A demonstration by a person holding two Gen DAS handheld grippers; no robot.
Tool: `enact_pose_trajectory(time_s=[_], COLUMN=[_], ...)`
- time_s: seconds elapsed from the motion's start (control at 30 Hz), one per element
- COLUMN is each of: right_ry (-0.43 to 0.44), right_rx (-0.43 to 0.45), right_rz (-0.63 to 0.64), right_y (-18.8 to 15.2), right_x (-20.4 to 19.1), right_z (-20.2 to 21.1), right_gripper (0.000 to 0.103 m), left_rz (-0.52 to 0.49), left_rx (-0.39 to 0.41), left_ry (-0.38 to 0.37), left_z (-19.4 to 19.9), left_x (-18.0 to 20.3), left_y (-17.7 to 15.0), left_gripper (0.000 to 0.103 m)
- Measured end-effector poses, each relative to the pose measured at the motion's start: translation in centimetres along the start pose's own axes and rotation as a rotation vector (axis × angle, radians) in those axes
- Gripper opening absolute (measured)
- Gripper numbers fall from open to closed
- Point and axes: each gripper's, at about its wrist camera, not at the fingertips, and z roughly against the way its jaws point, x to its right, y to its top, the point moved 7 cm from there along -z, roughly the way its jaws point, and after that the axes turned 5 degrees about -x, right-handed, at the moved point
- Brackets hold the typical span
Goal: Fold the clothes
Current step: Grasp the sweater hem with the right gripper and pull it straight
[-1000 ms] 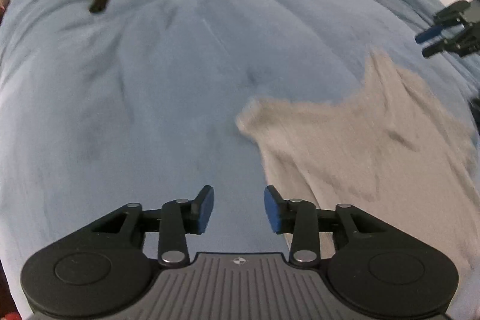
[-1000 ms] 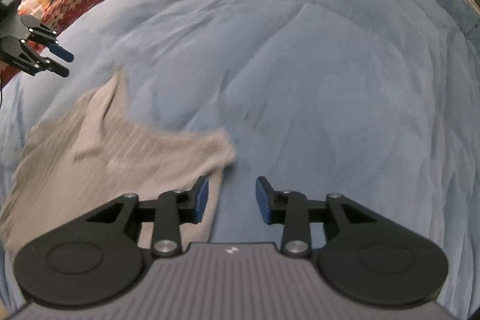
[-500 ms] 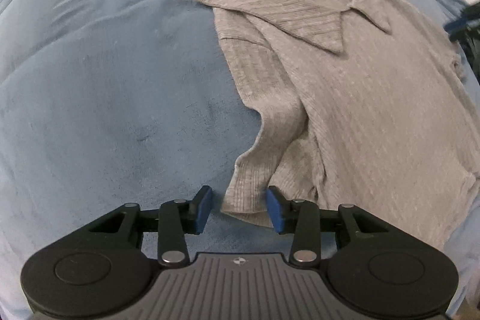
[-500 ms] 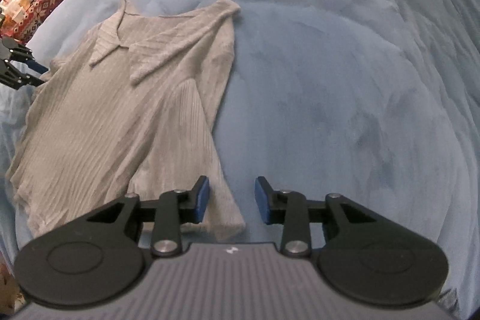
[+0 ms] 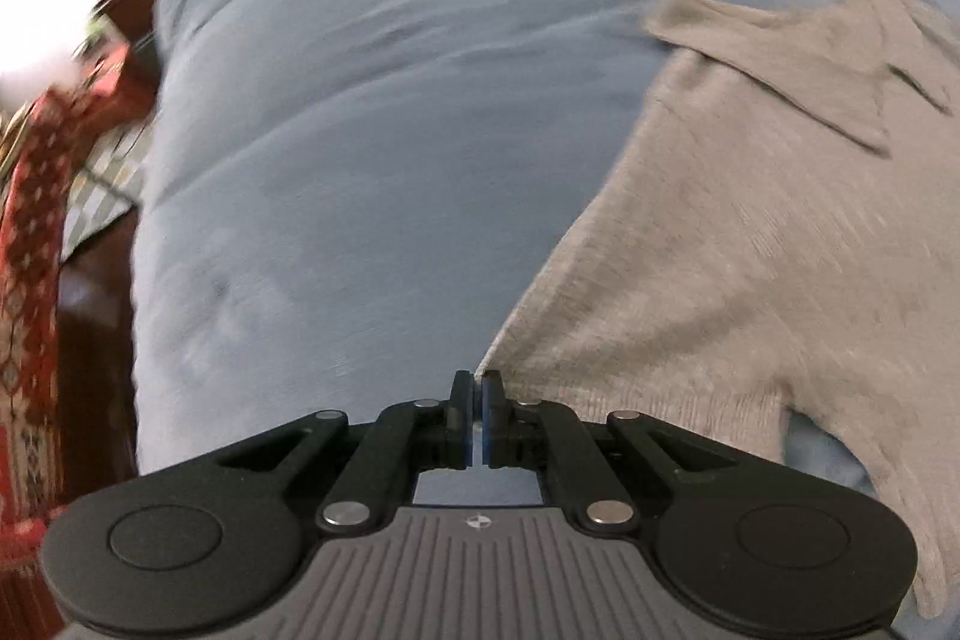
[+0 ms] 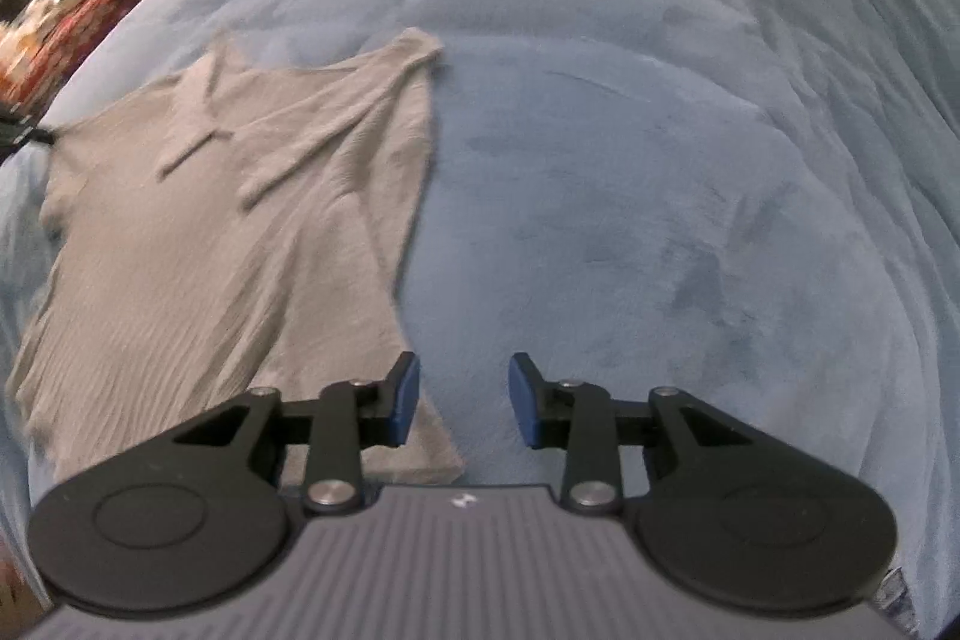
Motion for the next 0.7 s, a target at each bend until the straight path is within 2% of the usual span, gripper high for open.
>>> enact_pose_trajectory(time_s=[0.13, 0.3, 0.4, 0.5, 0.57, 0.7], right_ry=[-0.029, 0.079, 0.100, 0.057, 0.067, 0.153], right_rx=[-0.035, -0.082, -0.118, -0.112, -0.087, -0.044], right_rz=[0.021, 0.070, 0.135, 0.193, 0.147, -0.030], right_y=[0.0, -1.9, -3.3, -3.6, -3.4, -3.3], right_x=[-0.8, -4.6, -7.2, -8.5, -8.2, -6.3], right_z=[-1.6, -1.4, -1.7, -1.8, -1.4, -0.5], right_gripper=[0.022, 0.022, 0.024, 0.025, 0.025, 0.026], left_rz=[-0.008, -0.056, -0.045, -0.040, -0.048, -0.057], left_rx=[-0.012, -0.026, -0.028, -0.031, -0.035, -0.044], left_ry=[-0.005, -0.017, -0.018, -0.023, -0.024, -0.029], left_z=[-0.1, -0.7, -0.9, -0.9, -0.8, -0.8], left_x=[0.2, 1.9, 1.9, 2.1, 2.1, 2.1], left_y=[0.0, -0.1, -0.1, 0.0, -0.1, -0.4], left_gripper=[0.003, 0.003, 0.003, 0.003, 0.003, 0.003])
